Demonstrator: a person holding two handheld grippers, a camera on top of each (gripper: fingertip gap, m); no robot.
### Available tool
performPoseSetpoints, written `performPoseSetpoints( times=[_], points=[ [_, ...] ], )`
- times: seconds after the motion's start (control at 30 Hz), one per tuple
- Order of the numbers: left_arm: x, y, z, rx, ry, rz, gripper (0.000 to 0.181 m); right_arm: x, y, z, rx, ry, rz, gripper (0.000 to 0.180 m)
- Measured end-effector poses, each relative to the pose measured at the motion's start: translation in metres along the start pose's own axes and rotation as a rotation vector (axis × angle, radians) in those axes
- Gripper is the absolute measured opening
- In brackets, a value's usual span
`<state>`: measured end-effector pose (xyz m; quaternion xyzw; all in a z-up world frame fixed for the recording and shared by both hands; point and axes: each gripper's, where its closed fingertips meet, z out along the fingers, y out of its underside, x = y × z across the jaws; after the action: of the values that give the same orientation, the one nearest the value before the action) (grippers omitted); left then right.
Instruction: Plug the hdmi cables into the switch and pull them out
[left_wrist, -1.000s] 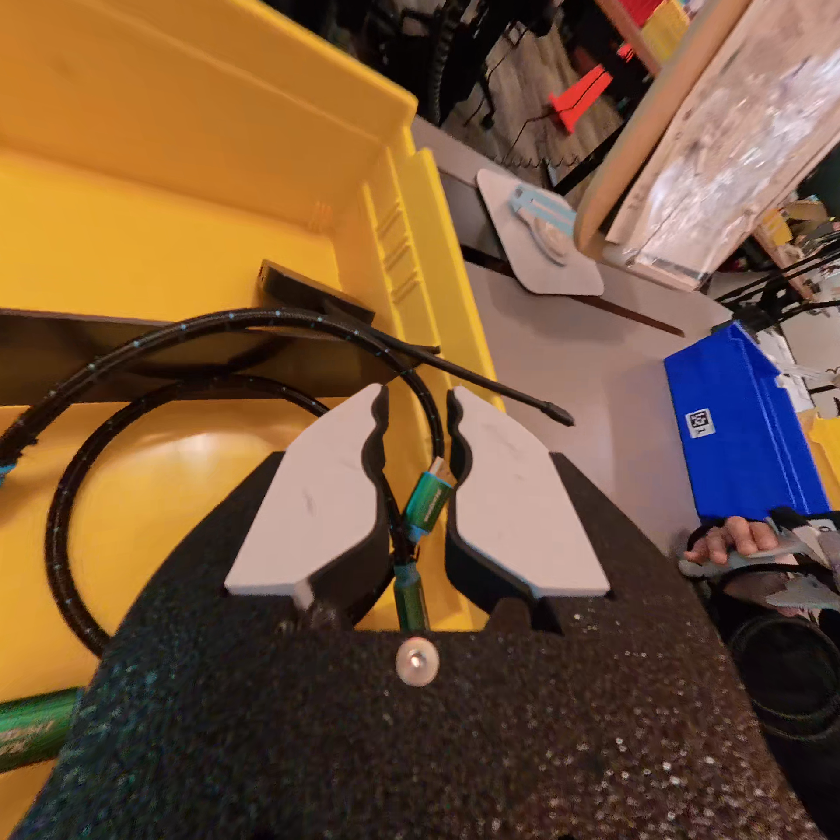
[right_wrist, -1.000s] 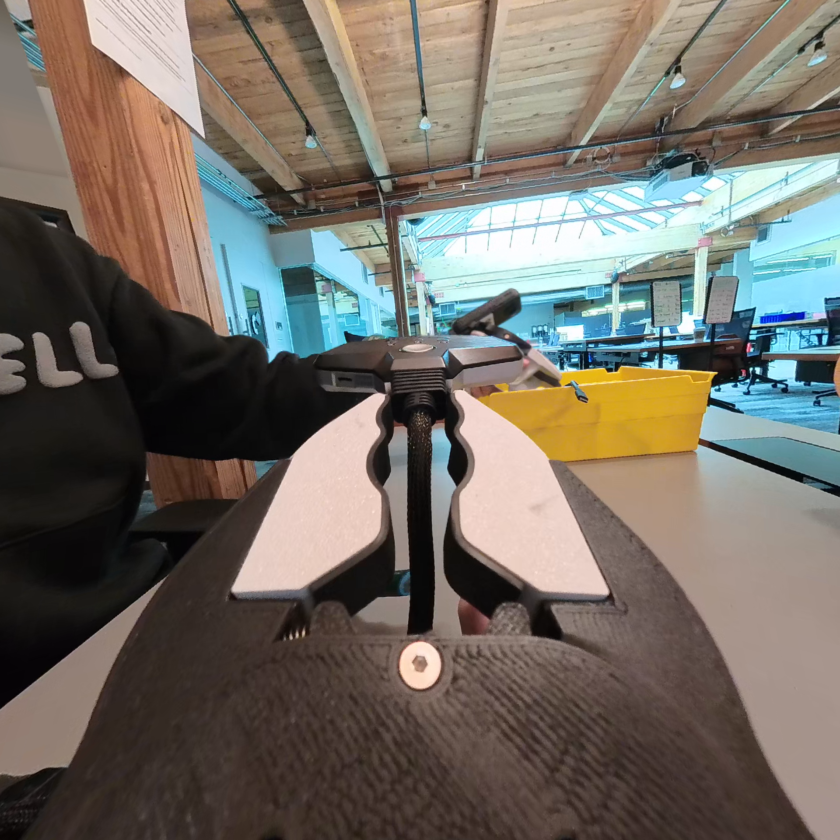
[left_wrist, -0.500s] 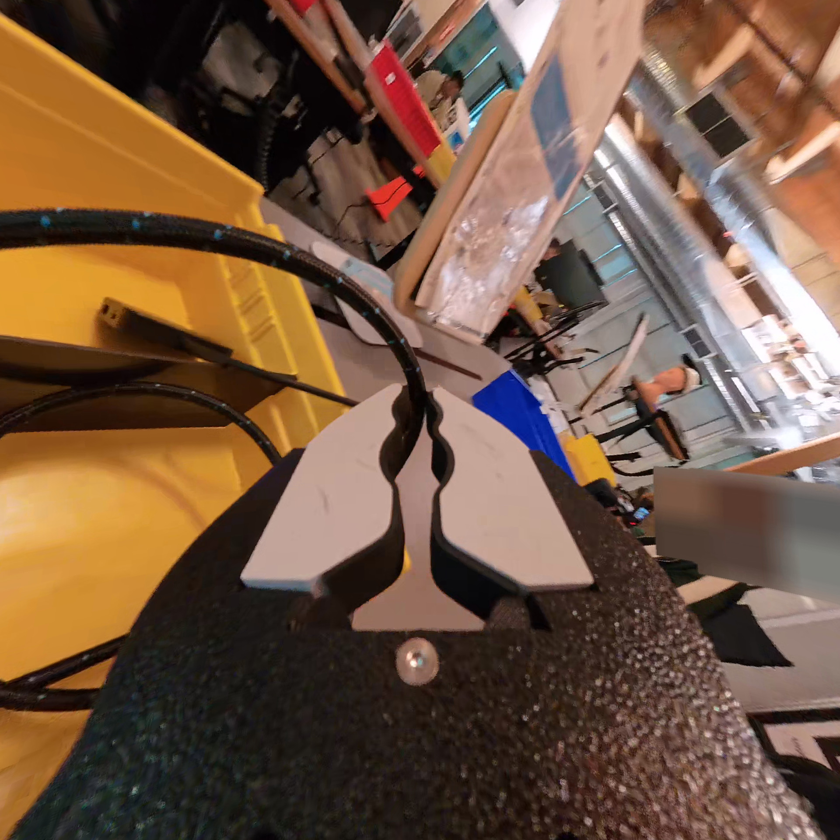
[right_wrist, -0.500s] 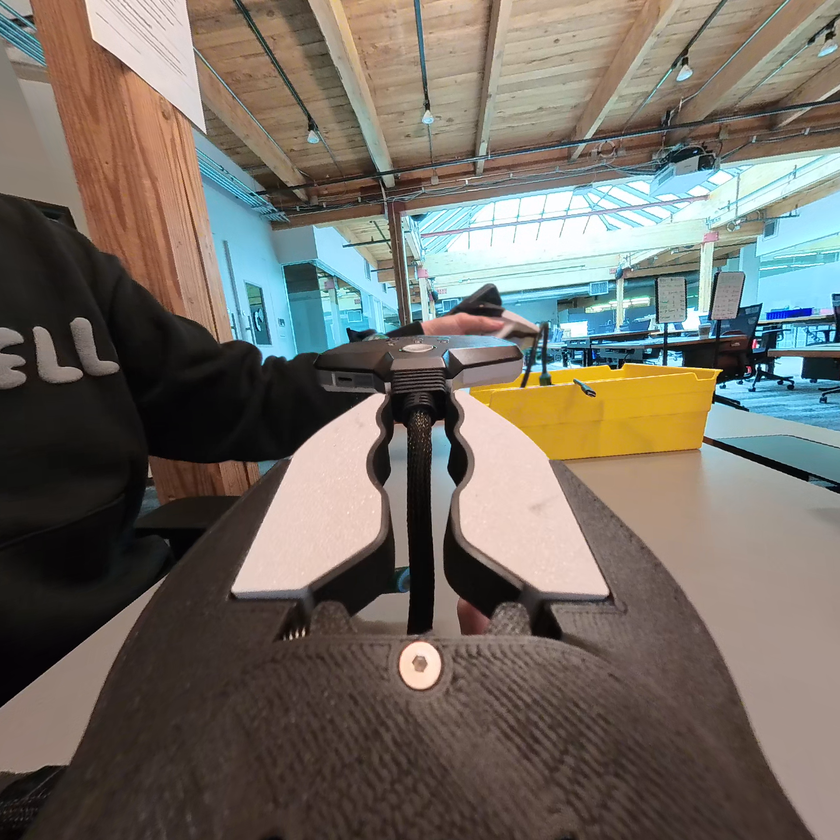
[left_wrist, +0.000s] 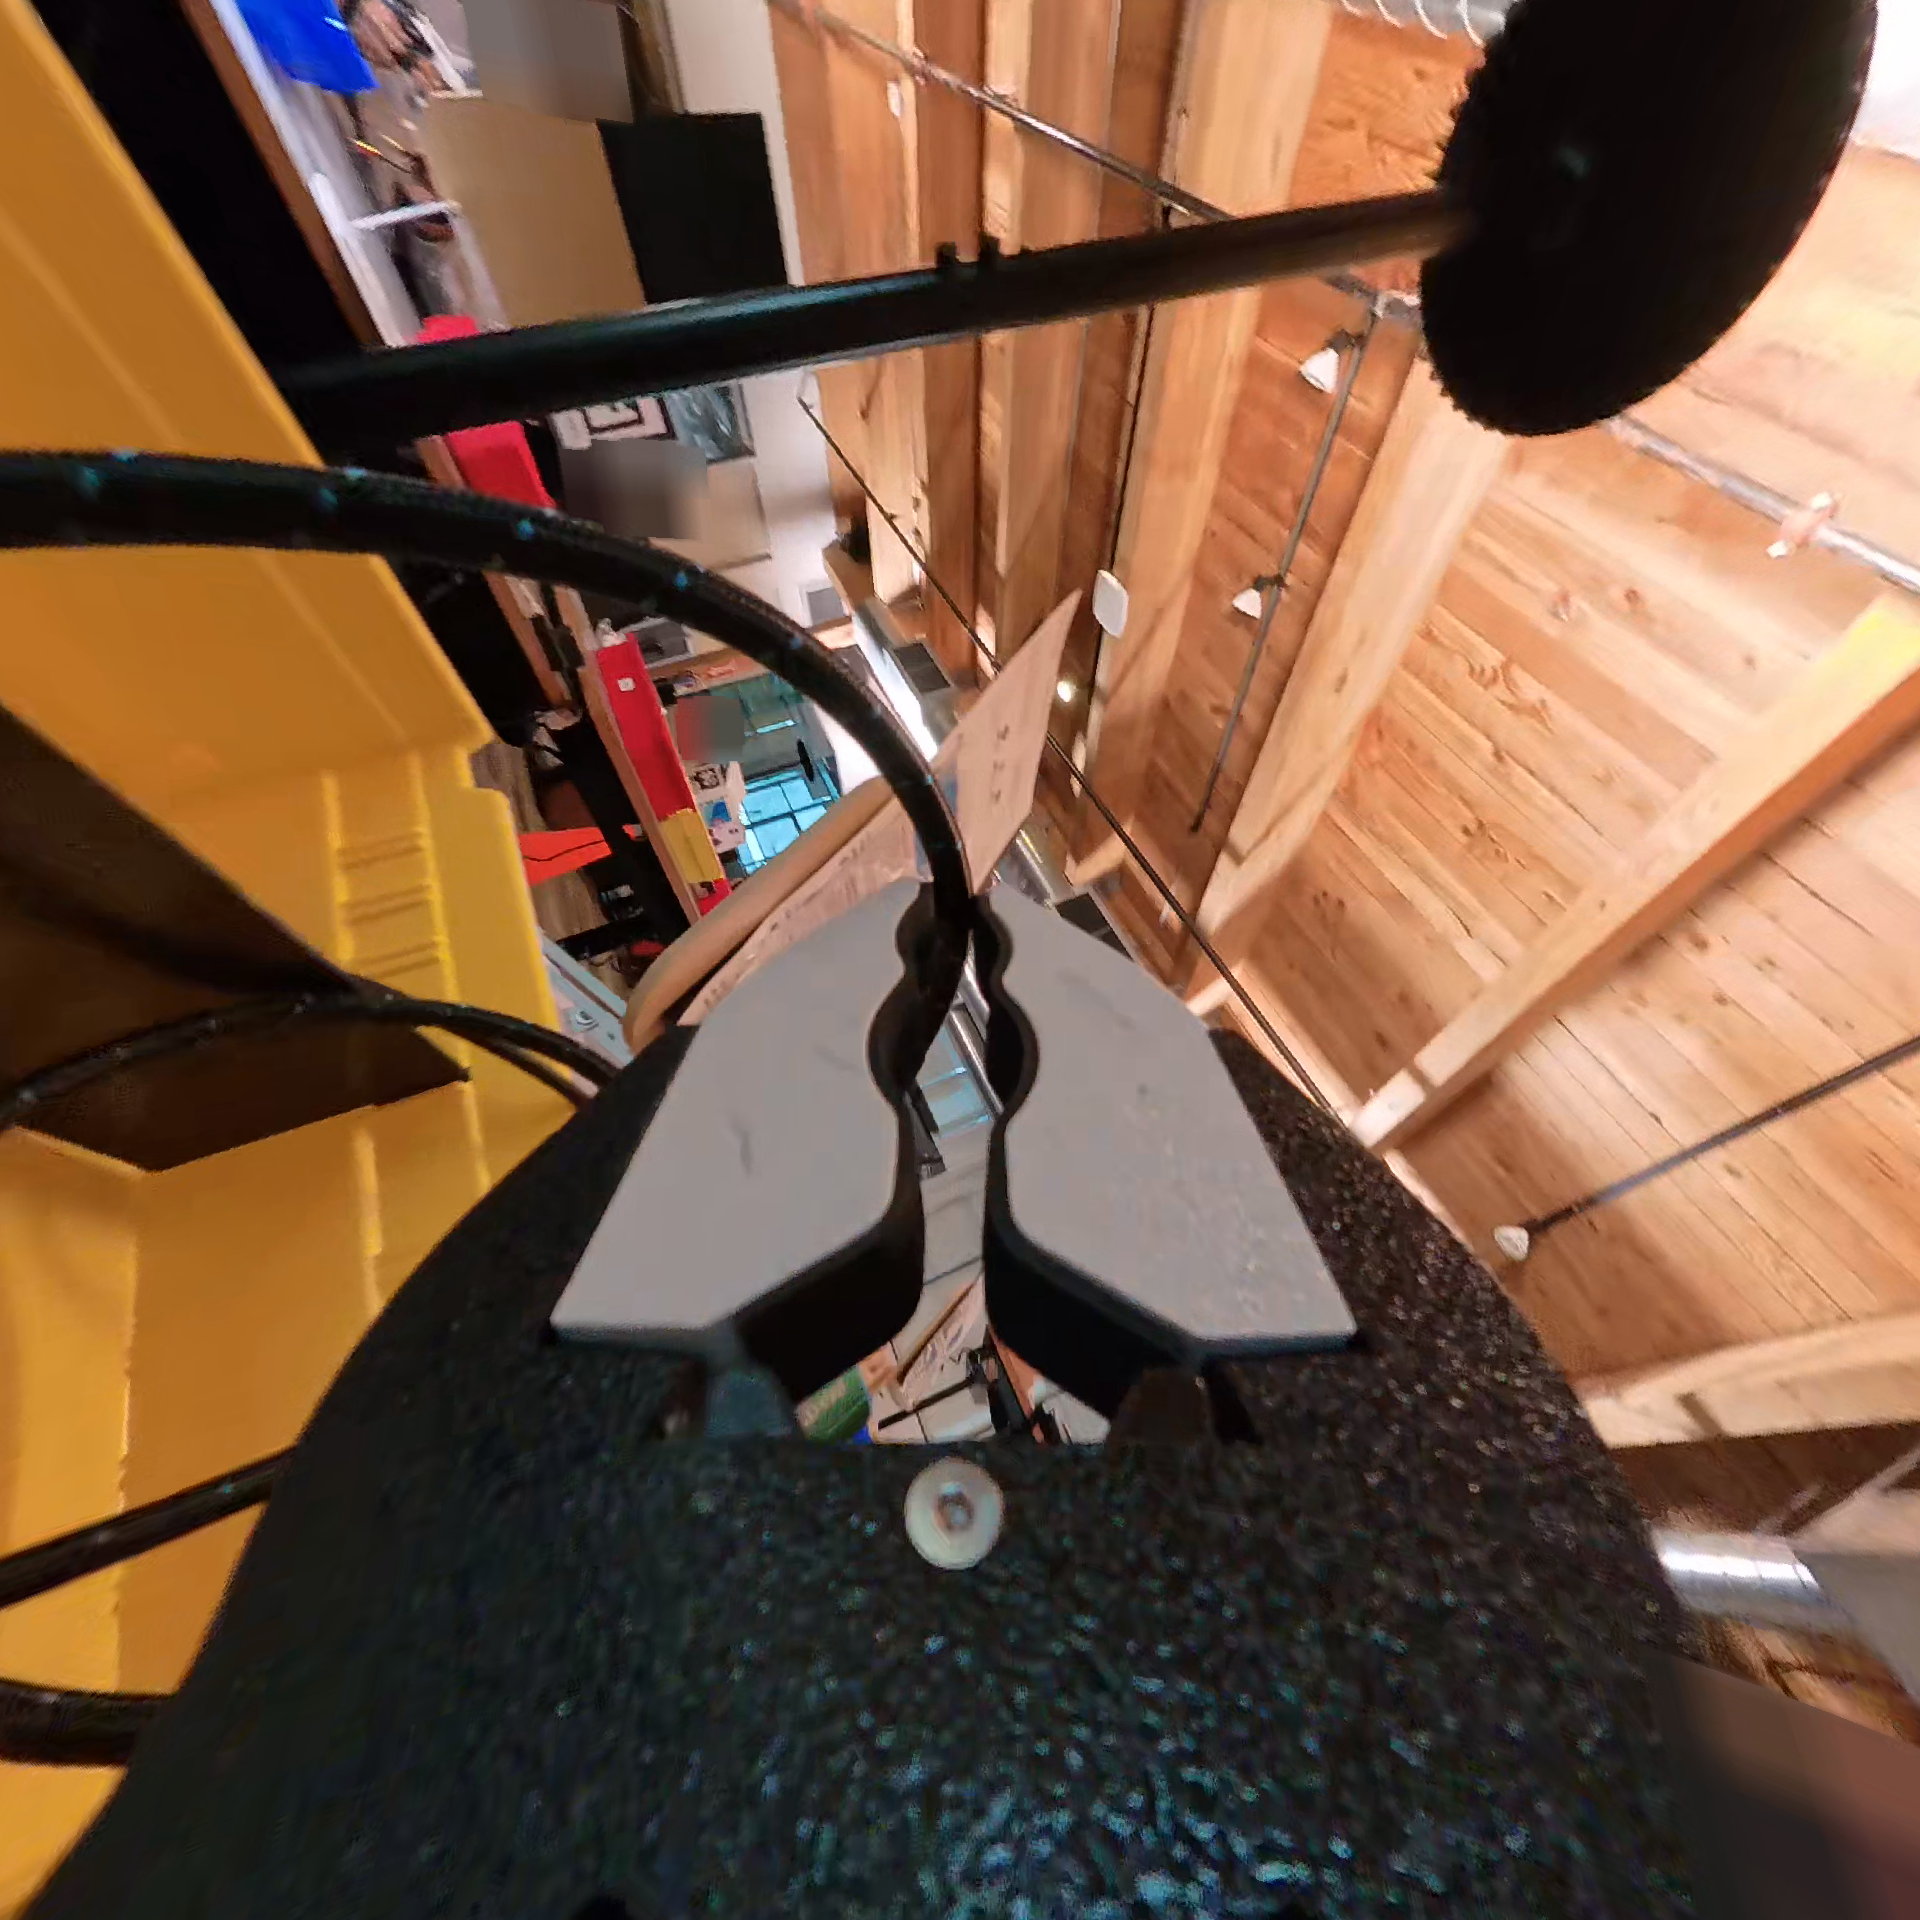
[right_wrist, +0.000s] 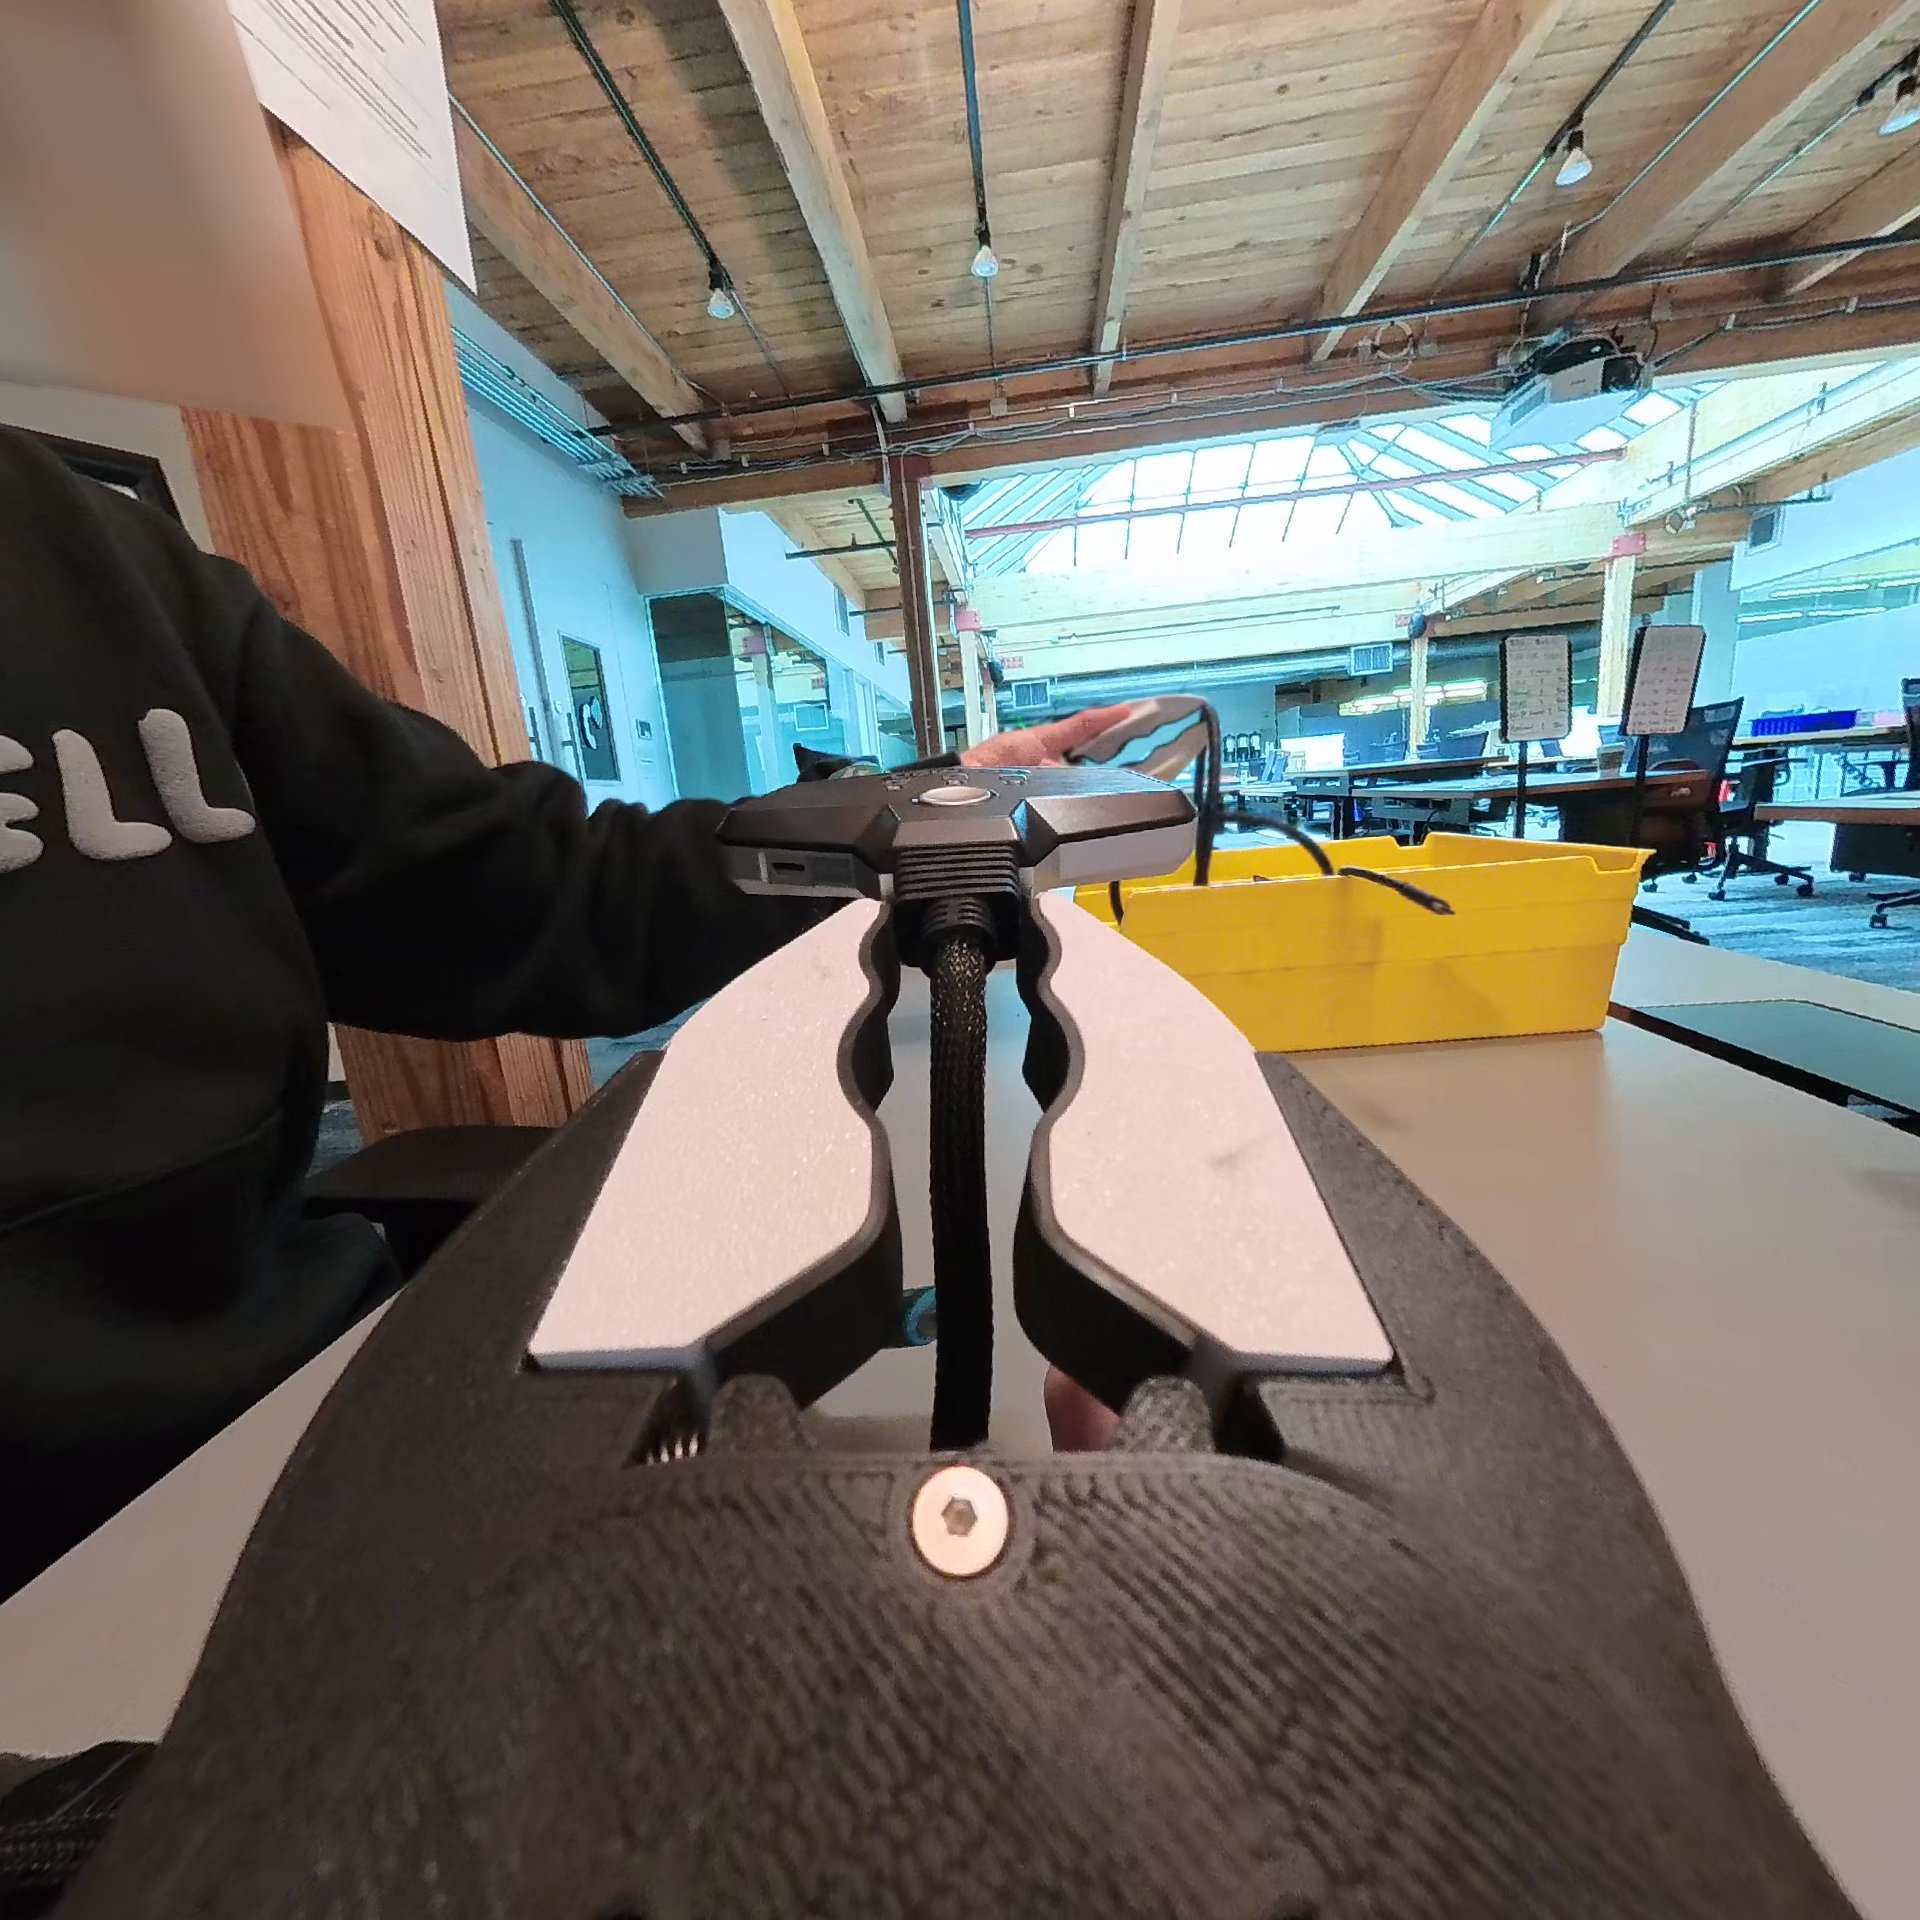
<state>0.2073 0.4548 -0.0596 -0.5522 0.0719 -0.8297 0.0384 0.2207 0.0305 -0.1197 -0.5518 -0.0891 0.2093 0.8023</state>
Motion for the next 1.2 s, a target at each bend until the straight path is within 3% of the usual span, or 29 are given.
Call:
performPoseSetpoints(
  times=[0.13, 0.3, 0.43, 0.63, 0.73, 0.8, 0.93, 1.1, 1.2],
  points=[
    [0.01, 0.01, 0.0, -0.025, 0.043, -0.041, 0.005, 0.0, 0.0, 0.0, -0.003, -0.003, 0.002, 0.022],
    [0.062, 0.052, 0.017, -0.298, 0.221, -0.012, 0.006, -0.001, 0.001, 0.001, -0.011, -0.005, 0.001, 0.022],
    [0.075, 0.035, 0.026, -0.224, 0.206, 0.018, 0.007, -0.001, 0.002, 0.001, -0.014, -0.006, -0.001, 0.022],
    [0.019, 0.0, 0.011, -0.151, -0.12, 0.226, 0.006, -0.002, 0.002, 0.001, -0.015, -0.007, -0.003, 0.022],
    [0.016, -0.018, -0.002, -0.077, -0.155, 0.286, 0.006, -0.002, 0.002, 0.002, -0.019, -0.01, 0.0, 0.022],
    [0.027, -0.025, -0.005, -0.032, -0.106, 0.296, 0.006, -0.002, 0.002, 0.002, -0.019, -0.01, 0.0, 0.022],
    [0.068, -0.013, 0.002, -0.106, 0.116, 0.278, 0.005, -0.002, 0.002, 0.002, -0.02, -0.01, 0.0, 0.022],
    [0.115, 0.034, 0.001, -0.367, 0.373, 0.37, 0.006, -0.002, 0.002, 0.002, -0.019, -0.009, -0.003, 0.022],
    [0.127, 0.074, -0.011, -0.581, 0.46, 0.519, 0.006, -0.002, 0.002, 0.001, -0.015, -0.01, -0.003, 0.022]
  ],
)
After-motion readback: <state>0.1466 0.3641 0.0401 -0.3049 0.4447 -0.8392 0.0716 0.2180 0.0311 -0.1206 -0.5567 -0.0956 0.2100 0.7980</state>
